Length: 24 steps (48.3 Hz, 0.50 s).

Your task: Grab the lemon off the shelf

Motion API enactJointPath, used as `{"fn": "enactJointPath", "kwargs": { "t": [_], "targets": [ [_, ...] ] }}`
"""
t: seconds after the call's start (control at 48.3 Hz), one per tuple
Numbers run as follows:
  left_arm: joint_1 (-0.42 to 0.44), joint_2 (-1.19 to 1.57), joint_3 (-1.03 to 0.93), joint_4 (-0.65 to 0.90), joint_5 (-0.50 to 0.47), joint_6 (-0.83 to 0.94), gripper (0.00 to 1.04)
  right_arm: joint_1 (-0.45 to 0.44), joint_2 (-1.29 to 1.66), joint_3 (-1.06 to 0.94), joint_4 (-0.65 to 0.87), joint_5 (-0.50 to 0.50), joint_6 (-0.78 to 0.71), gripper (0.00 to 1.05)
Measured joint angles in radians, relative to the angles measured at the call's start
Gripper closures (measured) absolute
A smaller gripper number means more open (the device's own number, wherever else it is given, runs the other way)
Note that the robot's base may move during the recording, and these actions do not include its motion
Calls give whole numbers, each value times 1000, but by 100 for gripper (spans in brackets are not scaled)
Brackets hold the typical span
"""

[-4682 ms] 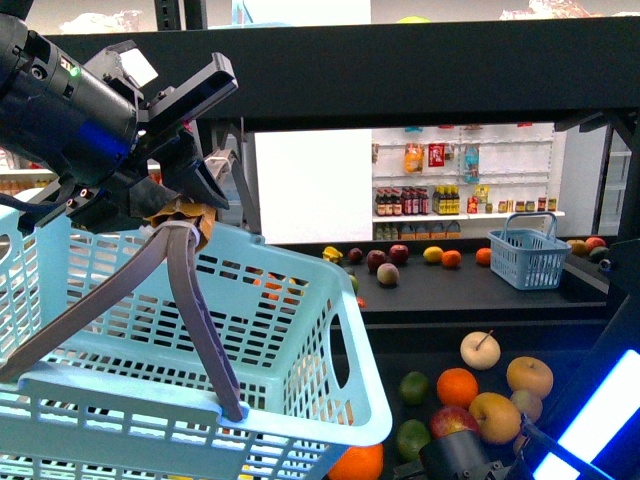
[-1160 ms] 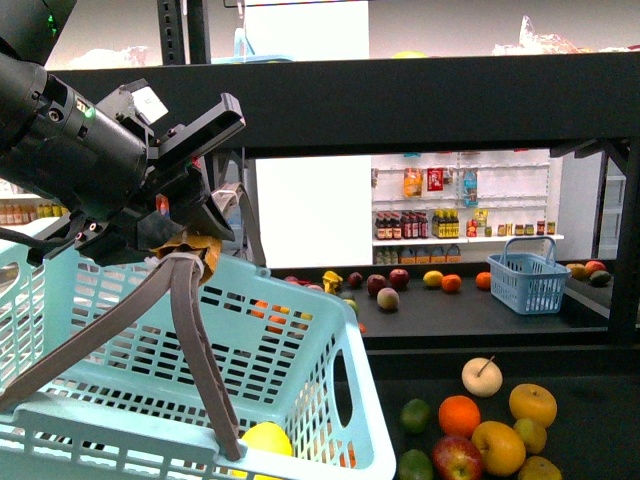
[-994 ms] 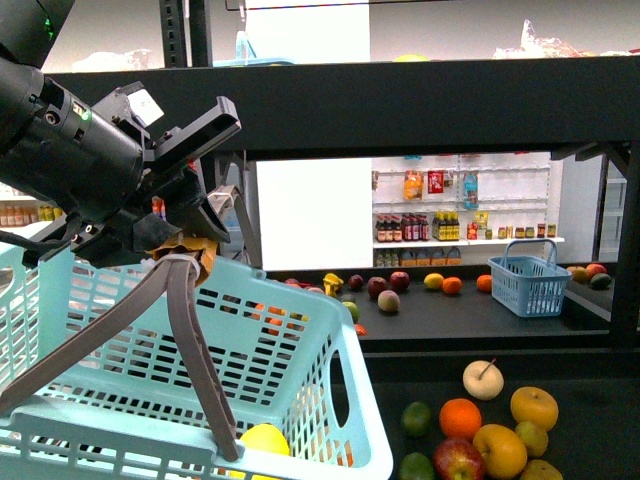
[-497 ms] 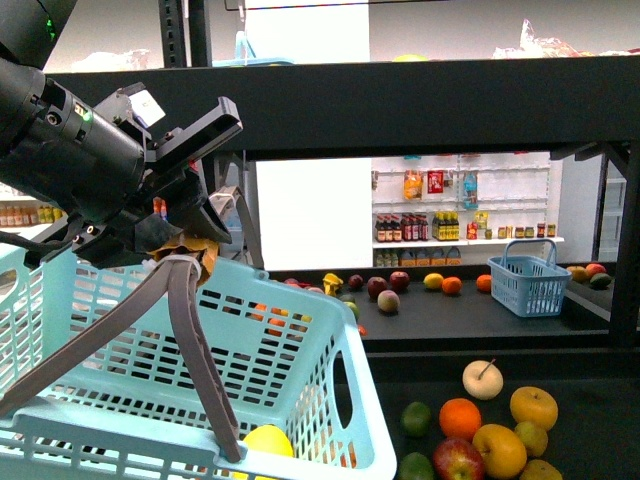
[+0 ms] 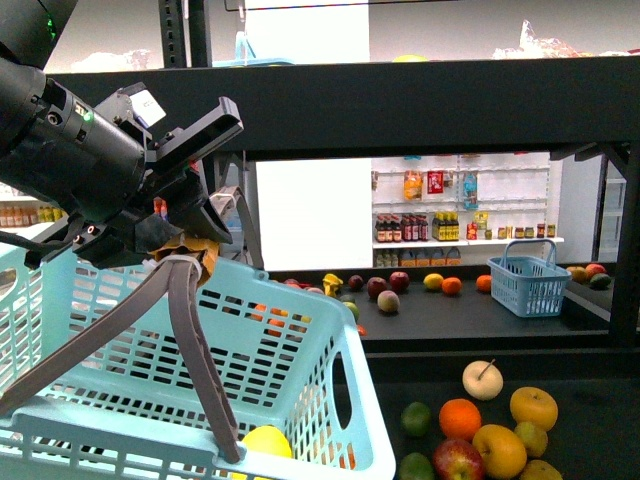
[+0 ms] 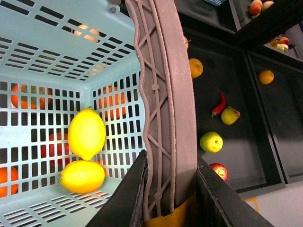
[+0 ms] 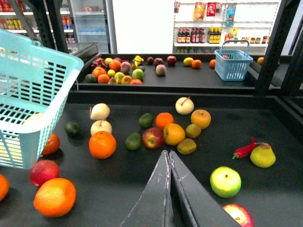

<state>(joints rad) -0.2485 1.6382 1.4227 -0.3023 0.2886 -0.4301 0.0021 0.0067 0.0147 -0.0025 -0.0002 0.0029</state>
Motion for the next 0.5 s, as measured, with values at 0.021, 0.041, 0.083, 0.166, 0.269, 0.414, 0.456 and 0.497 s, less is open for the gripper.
{"fn": "enactJointPath", "kwargs": {
  "t": [0.021,0.041,0.083,0.166,0.269,0.414,0.456,0.497],
  "targets": [
    [0,0,0,0,0,0,83,0,0,0,0,0,0,102],
    [0,0,0,0,0,0,83,0,0,0,0,0,0,102],
    [0,0,0,0,0,0,83,0,0,0,0,0,0,102],
    [0,0,0,0,0,0,83,0,0,0,0,0,0,94],
    [0,0,0,0,0,0,83,0,0,0,0,0,0,73],
    [0,0,0,0,0,0,83,0,0,0,0,0,0,42],
    [0,0,0,0,0,0,83,0,0,0,0,0,0,31],
    [0,0,0,0,0,0,83,0,0,0,0,0,0,24]
  ]
}}
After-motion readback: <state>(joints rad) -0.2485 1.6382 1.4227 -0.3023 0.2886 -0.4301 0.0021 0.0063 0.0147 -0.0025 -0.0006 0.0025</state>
